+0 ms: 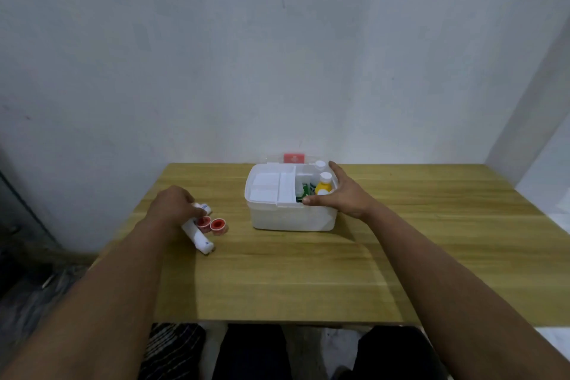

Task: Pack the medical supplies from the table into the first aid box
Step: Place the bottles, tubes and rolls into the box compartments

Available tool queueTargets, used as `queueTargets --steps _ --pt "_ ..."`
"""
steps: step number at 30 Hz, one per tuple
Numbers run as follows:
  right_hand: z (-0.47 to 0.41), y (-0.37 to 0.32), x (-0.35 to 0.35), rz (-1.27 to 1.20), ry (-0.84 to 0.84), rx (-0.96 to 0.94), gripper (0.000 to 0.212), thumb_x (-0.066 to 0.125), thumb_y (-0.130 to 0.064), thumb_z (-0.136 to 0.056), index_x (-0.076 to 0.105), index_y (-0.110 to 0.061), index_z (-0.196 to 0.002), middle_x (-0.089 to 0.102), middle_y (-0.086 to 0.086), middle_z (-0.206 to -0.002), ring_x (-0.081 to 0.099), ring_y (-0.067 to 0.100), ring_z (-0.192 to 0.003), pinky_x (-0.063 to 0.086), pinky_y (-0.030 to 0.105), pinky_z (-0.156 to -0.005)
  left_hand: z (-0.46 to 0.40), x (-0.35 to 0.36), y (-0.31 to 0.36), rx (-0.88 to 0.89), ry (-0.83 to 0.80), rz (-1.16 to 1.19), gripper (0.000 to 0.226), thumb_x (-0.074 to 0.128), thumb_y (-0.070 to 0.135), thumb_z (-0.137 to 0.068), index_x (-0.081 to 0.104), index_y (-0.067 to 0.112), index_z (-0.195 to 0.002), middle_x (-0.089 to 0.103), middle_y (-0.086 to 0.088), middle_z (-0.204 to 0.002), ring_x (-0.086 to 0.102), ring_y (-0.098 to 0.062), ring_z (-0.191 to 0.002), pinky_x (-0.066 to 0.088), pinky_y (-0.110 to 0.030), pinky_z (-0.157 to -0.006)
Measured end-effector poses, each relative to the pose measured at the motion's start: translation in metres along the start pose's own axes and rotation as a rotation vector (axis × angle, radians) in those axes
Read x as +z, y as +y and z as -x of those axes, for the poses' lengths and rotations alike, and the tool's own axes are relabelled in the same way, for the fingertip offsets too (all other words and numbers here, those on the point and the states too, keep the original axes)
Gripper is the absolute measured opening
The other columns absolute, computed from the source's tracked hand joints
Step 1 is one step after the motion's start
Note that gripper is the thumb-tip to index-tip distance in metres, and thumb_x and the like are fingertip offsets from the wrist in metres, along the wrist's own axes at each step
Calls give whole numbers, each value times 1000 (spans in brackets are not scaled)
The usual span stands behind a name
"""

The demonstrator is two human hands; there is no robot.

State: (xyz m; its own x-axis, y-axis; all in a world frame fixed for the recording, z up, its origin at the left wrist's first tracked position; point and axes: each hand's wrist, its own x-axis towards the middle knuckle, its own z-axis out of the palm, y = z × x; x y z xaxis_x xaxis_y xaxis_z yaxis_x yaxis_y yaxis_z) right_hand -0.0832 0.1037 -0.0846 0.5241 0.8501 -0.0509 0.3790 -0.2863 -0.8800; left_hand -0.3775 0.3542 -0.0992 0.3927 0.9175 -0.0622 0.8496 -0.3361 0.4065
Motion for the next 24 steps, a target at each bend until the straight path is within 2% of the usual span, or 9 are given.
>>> queueTargets --steps 3,8,13,17,21,24 --pt "1 0 1 -5 9 7 137 98 -43 -62 10 -25 -166 33 -1 -165 39 21 -146 38 31 -110 0 -1 0 8 -12 -14 26 85 33 -76 77 11 -88 73 -9 -95 64 -21 -85 55 -43 -83" --pt "1 -1 -4 8 -32 19 139 98 -41 -62 7 -24 -165 32 -1 -164 39 22 -146 38 30 -111 -1 -6 -3 21 -48 -22 36 89 39 -69 79 14 -93 74 -5 -98 67 -20 -89 56 -41 -84" --pt "3 4 -10 43 -120 28 150 101 -39 -57 -1 -25 -165 29 -4 -165 37 20 -147 37 41 -120 -1 -4 -1 23 -55 -79 35 88 33 -72 77 15 -99 69 -1 -93 61 -16 -84 54 -35 -79" --pt "3 5 -9 39 -113 22 156 102 -53 -45 3 -33 -164 33 -2 -164 42 23 -144 40 47 -118 1 -6 -1 30 -31 -85 29 86 29 -72 79 12 -95 73 -4 -93 62 -17 -81 55 -37 -77" --pt "3 6 -9 37 -111 15 156 101 -56 -43 5 -36 -163 36 -2 -162 46 25 -141 44 49 -115 3 -7 2 35 -16 -115 39 83 28 -76 73 11 -110 69 -5 -104 59 -18 -87 49 -31 -72" --pt "3 6 -9 31 -109 16 158 101 -58 -39 5 -36 -163 38 -2 -160 48 25 -139 45 49 -114 3 -6 5 21 -69 -182 41 83 30 -77 73 12 -112 70 -6 -106 58 -18 -86 49 -31 -73"
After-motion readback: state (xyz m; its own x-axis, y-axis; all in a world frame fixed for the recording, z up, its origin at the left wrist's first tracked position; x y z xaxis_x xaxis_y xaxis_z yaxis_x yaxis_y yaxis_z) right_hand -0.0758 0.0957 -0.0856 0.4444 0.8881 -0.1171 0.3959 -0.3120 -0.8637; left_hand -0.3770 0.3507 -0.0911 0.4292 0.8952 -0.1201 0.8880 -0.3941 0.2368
